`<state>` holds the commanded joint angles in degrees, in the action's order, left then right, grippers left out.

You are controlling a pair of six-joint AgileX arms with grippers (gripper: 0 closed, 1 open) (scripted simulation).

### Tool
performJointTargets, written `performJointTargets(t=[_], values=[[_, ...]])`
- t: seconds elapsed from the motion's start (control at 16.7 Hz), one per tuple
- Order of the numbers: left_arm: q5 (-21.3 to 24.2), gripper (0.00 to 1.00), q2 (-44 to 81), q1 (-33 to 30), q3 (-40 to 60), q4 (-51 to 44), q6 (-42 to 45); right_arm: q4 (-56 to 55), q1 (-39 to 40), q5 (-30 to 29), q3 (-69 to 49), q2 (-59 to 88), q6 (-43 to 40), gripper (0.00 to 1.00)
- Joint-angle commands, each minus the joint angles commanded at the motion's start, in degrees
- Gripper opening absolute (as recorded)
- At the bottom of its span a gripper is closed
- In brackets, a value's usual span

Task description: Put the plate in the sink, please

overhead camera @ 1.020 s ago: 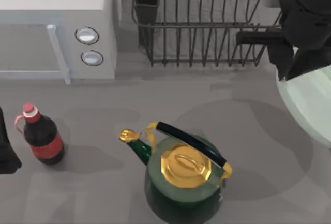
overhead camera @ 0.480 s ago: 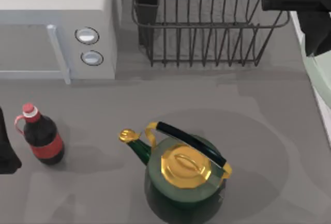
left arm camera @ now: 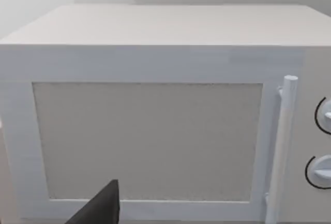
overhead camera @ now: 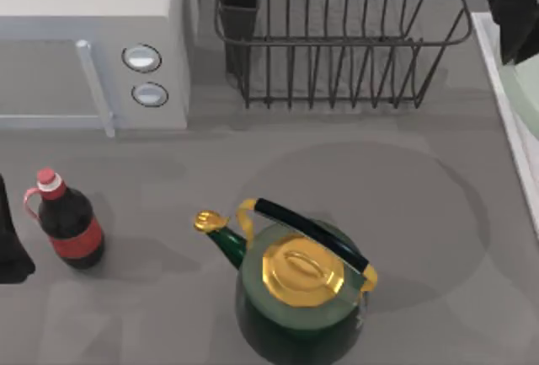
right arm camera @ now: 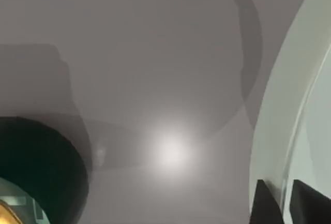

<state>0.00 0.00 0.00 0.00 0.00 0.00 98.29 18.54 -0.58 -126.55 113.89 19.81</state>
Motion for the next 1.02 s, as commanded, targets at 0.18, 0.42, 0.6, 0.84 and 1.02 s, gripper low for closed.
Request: performJointTargets(t=[0.18,0.42,0.6,0.84,1.02], values=[[0.0,1.0,0.0,0.0,0.0,0.0,0.0,1.23,-6.33,0.01,-12.19,12.62,-6.27,0.0],[0.0,1.0,0.0,0.0,0.0,0.0,0.0,2.26,-15.54,0.04,-28.74,30.2,-15.38,0.0],[0.0,1.0,0.0,0.0,0.0,0.0,0.0,2.53,-20.99,0.06,-36.98,38.56,-20.81,0.0],[0.0,1.0,0.0,0.0,0.0,0.0,0.0,2.58,-23.28,0.06,-39.92,41.51,-23.11,0.0],[0.0,1.0,0.0,0.0,0.0,0.0,0.0,2.58,-23.28,0.06,-39.92,41.51,-23.11,0.0]])
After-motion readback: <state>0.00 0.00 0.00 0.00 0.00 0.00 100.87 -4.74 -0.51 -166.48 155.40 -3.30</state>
